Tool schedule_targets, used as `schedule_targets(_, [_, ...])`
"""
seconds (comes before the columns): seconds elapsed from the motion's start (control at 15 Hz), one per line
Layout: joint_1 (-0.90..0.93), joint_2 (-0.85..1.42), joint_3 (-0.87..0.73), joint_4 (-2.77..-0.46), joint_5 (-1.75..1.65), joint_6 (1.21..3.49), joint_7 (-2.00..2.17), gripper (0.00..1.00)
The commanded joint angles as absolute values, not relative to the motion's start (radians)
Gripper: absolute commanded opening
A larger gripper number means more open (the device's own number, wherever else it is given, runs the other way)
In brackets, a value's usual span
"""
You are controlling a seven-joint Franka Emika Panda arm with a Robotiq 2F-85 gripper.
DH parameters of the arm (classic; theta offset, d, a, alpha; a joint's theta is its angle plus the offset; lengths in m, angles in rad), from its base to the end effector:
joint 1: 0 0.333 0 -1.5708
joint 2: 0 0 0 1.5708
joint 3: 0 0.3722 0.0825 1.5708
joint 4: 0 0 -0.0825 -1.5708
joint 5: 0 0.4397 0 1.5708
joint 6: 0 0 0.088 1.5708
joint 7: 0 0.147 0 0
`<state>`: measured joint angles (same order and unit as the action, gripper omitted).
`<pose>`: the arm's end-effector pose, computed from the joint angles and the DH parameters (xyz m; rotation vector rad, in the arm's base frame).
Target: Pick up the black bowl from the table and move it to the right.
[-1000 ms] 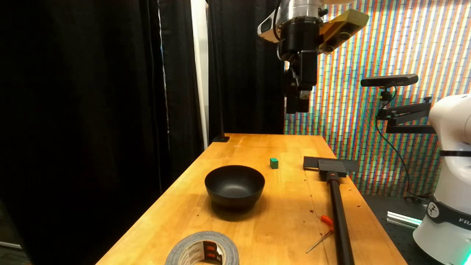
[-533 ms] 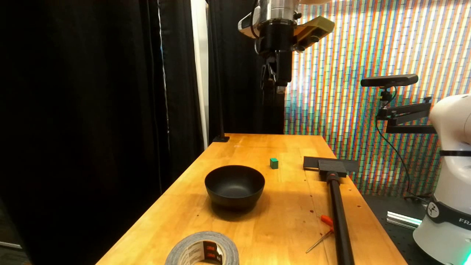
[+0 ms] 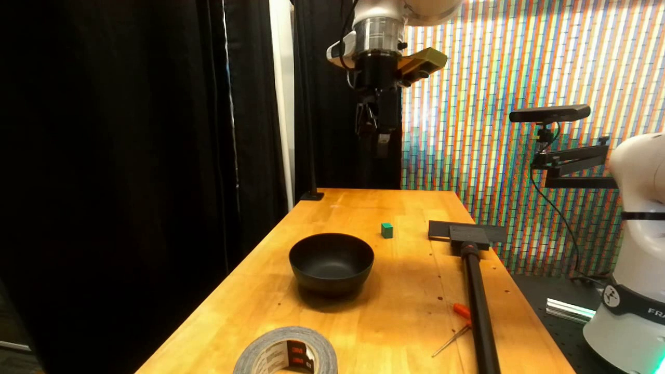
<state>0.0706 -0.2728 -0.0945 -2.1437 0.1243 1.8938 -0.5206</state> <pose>0.5155 -0.0014 0.5181 -2.9277 -0.6881 -0.0887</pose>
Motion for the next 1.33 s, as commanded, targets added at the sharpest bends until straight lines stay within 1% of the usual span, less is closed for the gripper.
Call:
schedule_targets(0.0, [0.052,-0.241,-0.104,-2.129,0.112,1.916,-0.583,1.0])
schedule_targets(0.8, [0.024,-0.038,-0.091,-2.072,0.11,1.969,-0.646,1.0])
schedule_targets(1.27, [-0.032,0.112,-0.086,-1.968,0.114,2.016,-0.637,1.0])
